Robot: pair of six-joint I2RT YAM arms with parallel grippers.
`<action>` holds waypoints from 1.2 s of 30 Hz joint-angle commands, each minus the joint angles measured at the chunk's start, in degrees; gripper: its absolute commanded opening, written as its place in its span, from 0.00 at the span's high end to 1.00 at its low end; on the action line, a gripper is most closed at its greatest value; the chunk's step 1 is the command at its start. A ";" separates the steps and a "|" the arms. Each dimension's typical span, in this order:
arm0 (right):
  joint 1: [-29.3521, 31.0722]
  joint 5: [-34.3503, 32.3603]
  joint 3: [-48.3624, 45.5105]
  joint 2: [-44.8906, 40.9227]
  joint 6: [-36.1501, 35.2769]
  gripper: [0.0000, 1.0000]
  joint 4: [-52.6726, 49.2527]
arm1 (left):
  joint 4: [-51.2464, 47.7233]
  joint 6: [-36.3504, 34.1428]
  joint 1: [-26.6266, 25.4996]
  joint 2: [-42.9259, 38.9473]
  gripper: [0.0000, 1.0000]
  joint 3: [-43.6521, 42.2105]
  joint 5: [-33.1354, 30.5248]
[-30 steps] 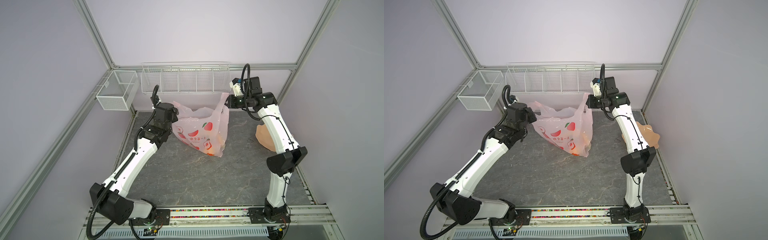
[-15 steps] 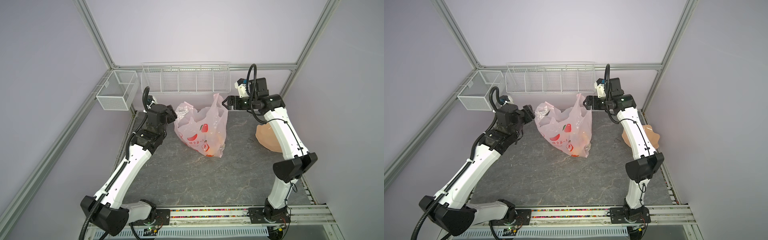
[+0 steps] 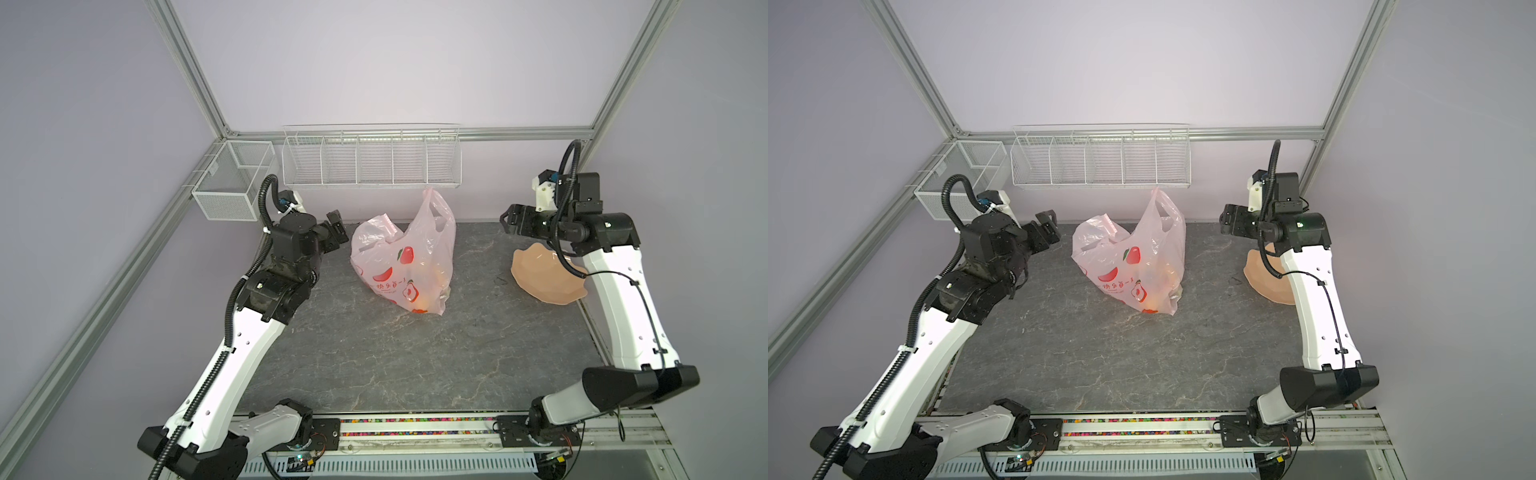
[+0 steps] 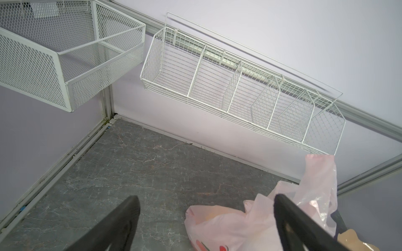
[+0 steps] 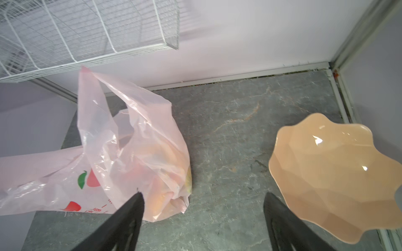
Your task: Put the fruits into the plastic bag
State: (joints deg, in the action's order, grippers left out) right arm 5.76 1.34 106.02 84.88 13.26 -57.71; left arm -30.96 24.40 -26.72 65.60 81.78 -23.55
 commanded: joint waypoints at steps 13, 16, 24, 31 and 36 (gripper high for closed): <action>-2.38 -0.90 -29.80 -8.31 -1.01 0.12 6.19 | -4.99 -6.03 0.27 -12.09 0.01 -9.51 7.64; -0.85 -0.14 -39.04 -14.90 -0.42 0.12 11.01 | -5.17 -6.31 0.26 -16.12 0.01 -13.81 7.97; 2.94 -7.84 -62.34 -35.30 1.26 0.12 28.53 | -1.32 -6.00 0.26 -26.06 0.01 -31.51 3.06; 3.64 -16.36 -82.52 -44.56 -2.31 0.12 54.74 | 19.04 -13.21 0.23 -31.82 0.01 -51.73 -7.83; 3.64 -21.10 -90.56 -43.72 -9.51 0.12 70.89 | 42.55 -20.37 1.75 -28.83 0.01 -64.25 -12.53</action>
State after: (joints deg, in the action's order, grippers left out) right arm 9.10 -14.76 17.08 40.53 9.76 -3.42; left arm -6.90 9.61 -26.15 35.42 20.95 -31.03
